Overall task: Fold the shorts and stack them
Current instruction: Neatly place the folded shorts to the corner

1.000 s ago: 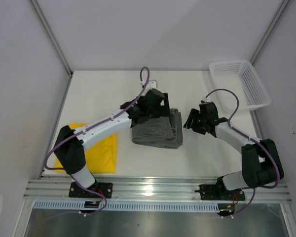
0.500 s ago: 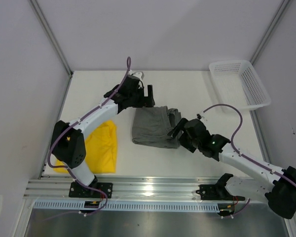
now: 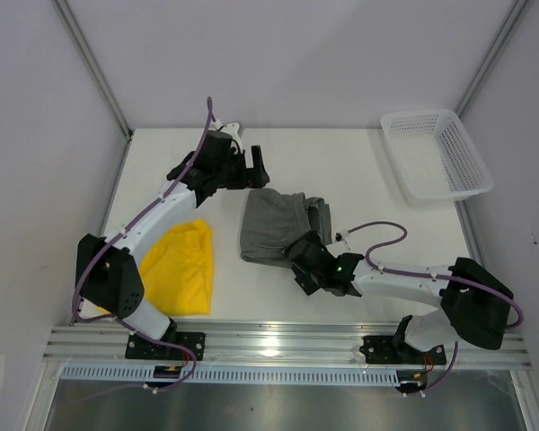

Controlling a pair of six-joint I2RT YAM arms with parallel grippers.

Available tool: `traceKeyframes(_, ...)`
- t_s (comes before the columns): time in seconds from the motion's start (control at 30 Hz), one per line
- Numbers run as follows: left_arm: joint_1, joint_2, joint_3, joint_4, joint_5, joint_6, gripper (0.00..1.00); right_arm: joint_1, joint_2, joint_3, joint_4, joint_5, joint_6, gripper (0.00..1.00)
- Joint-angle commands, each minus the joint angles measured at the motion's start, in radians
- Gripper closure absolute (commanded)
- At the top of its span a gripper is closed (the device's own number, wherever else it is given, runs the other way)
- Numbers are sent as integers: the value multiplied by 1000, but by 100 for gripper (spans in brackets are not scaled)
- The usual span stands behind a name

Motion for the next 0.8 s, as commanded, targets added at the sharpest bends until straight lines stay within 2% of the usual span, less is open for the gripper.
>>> traceKeyframes(0.0, 14, -57, -16, -3, -14, 24, 1, 20, 67, 67, 67, 120, 139, 0)
traceKeyframes(0.13, 34, -84, -60, 9, -16, 30, 1, 46, 135, 66, 99, 161, 211, 1)
traceKeyframes(0.27, 47, -124, -79, 11, -17, 30, 1, 48, 196, 4, 248, 192, 271, 1)
traceKeyframes(0.43, 48, -166, -103, 33, -4, 18, 1, 45, 262, 12, 257, 224, 295, 2)
traceKeyframes(0.53, 48, -169, -112, 34, 1, 13, 1, 33, 281, 27, 233, 249, 300, 8)
traceKeyframes(0.6, 48, -167, -123, 37, -5, 10, 1, 7, 292, 35, 226, 252, 294, 13)
traceKeyframes(0.67, 48, -167, -128, 43, -5, 7, 1, -13, 307, 35, 231, 231, 294, 25)
traceKeyframes(0.73, 48, -167, -137, 46, -7, 4, 1, -44, 316, 29, 233, 208, 294, 39)
traceKeyframes(0.77, 48, -166, -138, 48, -5, 4, 1, -56, 322, 26, 237, 201, 286, 49)
